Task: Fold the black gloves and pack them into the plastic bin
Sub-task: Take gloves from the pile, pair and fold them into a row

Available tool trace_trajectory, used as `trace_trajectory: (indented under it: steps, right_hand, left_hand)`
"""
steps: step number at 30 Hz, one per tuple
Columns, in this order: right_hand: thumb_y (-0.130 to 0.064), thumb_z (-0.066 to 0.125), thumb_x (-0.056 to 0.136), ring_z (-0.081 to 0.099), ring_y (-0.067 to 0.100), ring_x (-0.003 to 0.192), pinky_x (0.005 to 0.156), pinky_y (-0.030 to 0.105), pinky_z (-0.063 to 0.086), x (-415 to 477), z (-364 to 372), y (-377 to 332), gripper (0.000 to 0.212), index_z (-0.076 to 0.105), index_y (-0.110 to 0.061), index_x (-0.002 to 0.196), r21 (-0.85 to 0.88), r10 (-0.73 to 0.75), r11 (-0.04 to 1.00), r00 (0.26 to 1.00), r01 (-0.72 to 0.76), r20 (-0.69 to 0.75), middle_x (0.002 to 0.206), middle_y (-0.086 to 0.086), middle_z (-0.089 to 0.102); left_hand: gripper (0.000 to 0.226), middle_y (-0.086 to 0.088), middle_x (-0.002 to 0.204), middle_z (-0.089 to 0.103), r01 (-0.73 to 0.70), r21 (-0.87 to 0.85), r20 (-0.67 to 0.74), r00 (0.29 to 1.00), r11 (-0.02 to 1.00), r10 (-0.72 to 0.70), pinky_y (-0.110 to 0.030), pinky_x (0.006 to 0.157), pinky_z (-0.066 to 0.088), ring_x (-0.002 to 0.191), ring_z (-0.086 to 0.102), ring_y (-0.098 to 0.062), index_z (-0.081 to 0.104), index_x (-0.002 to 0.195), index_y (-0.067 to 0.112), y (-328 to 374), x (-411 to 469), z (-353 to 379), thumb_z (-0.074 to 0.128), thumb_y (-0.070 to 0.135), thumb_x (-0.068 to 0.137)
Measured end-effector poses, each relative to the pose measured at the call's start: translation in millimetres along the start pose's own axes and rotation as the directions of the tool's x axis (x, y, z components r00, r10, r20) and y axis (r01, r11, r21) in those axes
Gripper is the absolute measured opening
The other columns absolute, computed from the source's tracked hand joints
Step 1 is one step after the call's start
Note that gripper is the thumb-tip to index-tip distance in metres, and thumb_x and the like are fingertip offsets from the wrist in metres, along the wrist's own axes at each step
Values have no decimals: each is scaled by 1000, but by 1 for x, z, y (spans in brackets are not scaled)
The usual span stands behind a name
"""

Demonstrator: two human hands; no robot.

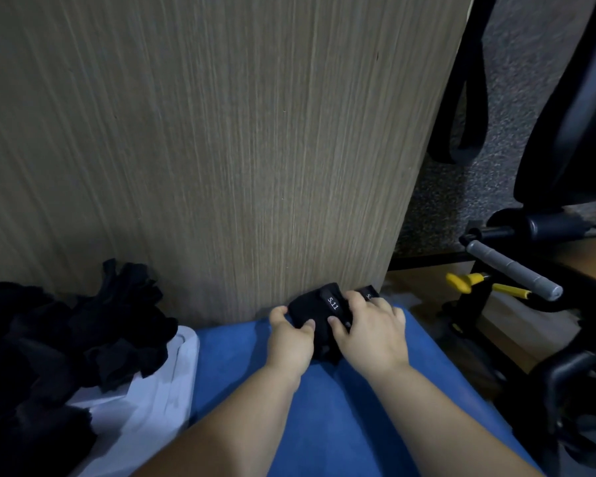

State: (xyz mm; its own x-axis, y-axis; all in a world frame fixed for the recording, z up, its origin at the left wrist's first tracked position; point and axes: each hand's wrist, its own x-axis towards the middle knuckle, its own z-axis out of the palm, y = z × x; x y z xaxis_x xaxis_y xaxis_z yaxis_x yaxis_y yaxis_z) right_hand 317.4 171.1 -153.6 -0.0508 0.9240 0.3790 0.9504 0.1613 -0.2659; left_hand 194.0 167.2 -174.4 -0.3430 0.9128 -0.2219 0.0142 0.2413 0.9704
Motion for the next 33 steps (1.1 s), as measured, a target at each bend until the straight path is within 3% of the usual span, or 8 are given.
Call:
trace_trajectory:
  steps: [3,7,9,12,14,17,24,33]
  right_hand:
    - [-53,47,86,50,22,112,97,37,23,4,10,4,45,56,-27,122,-89,-38,995,999,35,-33,102,-4,67]
    - [-56,40,83,48,24,120,110,46,17,4,27,11,56,48,-29,133,-70,-75,995,995,71,-60,113,-1,62]
    - [-60,23,87,35,20,135,116,48,9,4,28,13,62,33,-36,143,-49,-78,996,997,80,28,131,-4,54]
    - [-65,-2,84,13,16,146,118,46,1,5,27,16,74,20,-38,149,3,-58,998,984,59,168,151,-11,35]
    - [-62,-3,88,8,13,147,118,45,1,5,26,17,71,23,-37,149,15,-33,999,979,31,203,155,-12,29]
    - [-50,14,100,3,11,148,119,44,1,3,25,19,53,30,-34,148,14,15,1000,974,-19,226,156,-12,25]
    - [-46,23,102,4,6,147,118,36,4,5,23,28,49,33,-30,148,116,46,991,977,-72,210,156,-13,26]
    - [-44,28,102,5,3,146,117,32,5,4,28,29,47,33,-31,147,127,-44,992,977,17,210,154,-16,28]
  left_hand:
    - [52,-10,124,57,-156,315,-11,986,936,168,-31,82,46,106,57,-25,29,140,16,0,3,2,55,23,95]
    - [52,-5,138,40,-293,605,-33,920,740,391,-33,101,35,126,38,-25,36,139,21,-2,8,-1,57,23,92]
    - [50,3,144,33,-406,661,34,856,631,515,-31,106,29,130,30,-19,40,139,27,-5,11,-5,55,19,92]
    - [48,13,152,31,-614,595,253,755,518,604,-20,114,13,141,18,-9,43,142,30,-5,12,-6,47,15,97]
    - [45,16,156,21,-655,562,382,747,506,544,-18,116,3,145,8,-5,36,146,33,-5,12,-5,39,23,102]
    - [45,15,160,9,-600,685,459,796,413,395,-28,119,0,147,4,-6,25,148,40,-8,15,-4,27,36,104]
    - [48,14,161,-6,-540,787,463,836,297,295,-37,120,-1,148,0,-11,19,150,38,-7,12,-1,20,44,103]
    - [49,16,161,2,-522,810,468,850,267,243,-47,119,-6,147,-7,-8,19,150,40,-6,17,-1,23,46,101]
